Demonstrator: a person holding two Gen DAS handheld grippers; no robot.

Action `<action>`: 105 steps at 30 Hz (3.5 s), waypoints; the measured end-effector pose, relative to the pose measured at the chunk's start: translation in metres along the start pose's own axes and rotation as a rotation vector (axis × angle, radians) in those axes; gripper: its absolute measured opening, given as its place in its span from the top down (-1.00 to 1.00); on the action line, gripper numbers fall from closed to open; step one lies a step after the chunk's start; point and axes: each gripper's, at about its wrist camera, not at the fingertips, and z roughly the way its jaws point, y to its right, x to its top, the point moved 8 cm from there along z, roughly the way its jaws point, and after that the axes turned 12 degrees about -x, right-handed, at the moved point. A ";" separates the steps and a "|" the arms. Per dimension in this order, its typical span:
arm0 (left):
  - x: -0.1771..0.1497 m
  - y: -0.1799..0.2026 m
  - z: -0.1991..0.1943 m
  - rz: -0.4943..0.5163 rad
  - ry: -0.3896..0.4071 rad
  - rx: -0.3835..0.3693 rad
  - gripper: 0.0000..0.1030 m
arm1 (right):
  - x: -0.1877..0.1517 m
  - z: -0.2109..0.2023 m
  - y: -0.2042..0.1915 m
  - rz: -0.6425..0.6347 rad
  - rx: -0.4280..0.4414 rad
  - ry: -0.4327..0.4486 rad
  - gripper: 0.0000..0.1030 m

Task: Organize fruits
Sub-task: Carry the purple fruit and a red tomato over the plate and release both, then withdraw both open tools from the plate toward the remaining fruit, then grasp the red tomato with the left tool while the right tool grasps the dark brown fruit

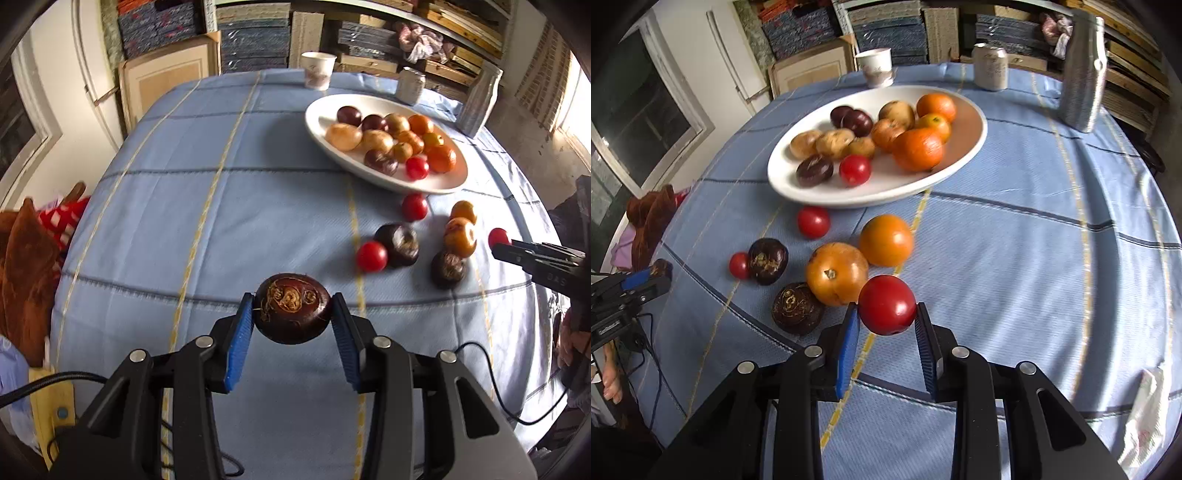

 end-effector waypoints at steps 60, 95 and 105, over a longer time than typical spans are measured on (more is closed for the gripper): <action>0.059 0.026 0.071 0.023 -0.025 -0.042 -0.47 | 0.018 -0.033 0.041 0.216 0.011 0.055 -0.47; 0.018 0.052 0.090 0.248 -0.070 -0.297 0.48 | -0.055 -0.066 0.040 0.224 -0.071 -0.027 -0.57; 0.007 0.033 0.035 0.169 -0.004 -0.228 0.49 | -0.029 -0.028 -0.045 0.027 0.069 -0.048 -0.57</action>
